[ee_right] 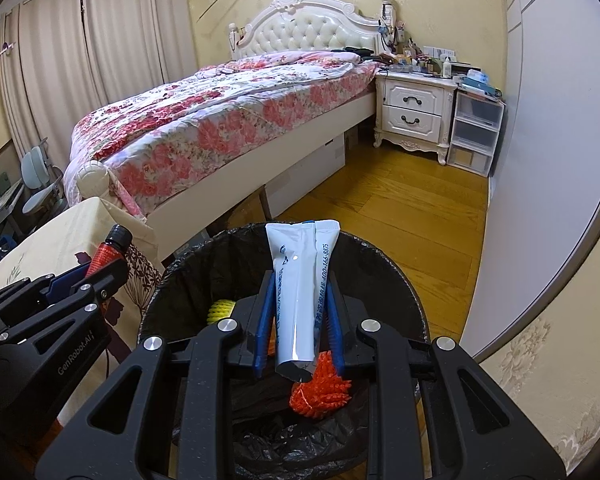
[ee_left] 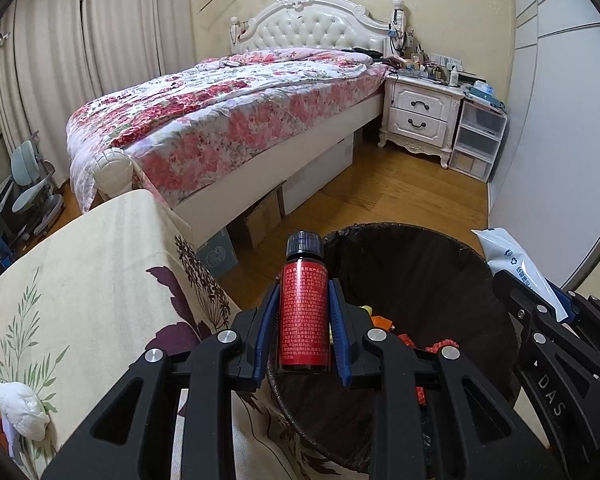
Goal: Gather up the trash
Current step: 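Carry the red bottle and white tube over the black bin, then open both grippers to drop the items into the bin, then move both grippers back over the items on the bed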
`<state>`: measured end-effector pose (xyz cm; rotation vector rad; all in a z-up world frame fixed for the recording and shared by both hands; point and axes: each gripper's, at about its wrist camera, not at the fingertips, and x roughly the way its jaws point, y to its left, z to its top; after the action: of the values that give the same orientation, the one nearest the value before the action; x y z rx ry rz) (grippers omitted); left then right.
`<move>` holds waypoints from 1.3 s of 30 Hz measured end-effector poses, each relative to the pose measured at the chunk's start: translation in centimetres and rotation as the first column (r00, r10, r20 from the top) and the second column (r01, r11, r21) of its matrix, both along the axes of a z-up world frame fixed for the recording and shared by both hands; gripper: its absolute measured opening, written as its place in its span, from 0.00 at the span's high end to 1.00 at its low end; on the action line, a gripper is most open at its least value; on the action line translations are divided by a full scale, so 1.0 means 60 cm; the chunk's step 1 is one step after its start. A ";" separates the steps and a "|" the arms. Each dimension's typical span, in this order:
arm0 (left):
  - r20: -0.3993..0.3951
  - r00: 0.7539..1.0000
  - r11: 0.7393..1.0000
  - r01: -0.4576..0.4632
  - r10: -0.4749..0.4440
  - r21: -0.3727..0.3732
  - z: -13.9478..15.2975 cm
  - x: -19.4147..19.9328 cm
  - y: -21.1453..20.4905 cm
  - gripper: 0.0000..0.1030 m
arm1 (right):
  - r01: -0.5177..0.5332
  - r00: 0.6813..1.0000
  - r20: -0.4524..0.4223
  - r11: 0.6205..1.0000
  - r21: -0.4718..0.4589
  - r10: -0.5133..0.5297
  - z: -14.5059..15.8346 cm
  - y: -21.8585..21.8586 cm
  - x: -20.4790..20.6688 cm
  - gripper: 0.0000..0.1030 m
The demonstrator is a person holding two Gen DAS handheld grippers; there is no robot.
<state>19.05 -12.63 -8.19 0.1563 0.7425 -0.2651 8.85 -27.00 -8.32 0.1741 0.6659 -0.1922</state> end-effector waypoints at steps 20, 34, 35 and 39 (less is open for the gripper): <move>0.038 0.999 1.000 -0.022 0.022 0.002 0.014 -0.002 0.000 0.26 | 0.052 0.999 0.000 0.999 -0.012 -0.052 0.002 -0.012 -0.003 0.55; 0.047 0.995 0.996 -0.088 0.088 -0.013 0.056 -0.061 0.071 0.21 | 0.033 0.999 -0.028 0.998 -0.052 -0.035 0.017 0.018 -0.041 0.41; 0.048 0.994 0.995 -0.096 0.097 -0.009 0.057 -0.068 0.080 0.21 | 0.029 0.999 -0.031 0.998 -0.053 -0.031 0.018 0.023 -0.046 0.41; 0.038 0.991 0.992 -0.128 0.128 -0.004 0.059 -0.093 0.117 0.21 | 0.002 0.999 -0.036 0.999 -0.038 -0.003 0.023 0.042 -0.069 0.41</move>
<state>13.48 -5.62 -4.66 0.1114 0.7118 -0.1398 4.68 -24.51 -6.96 0.1354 0.6977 -0.2108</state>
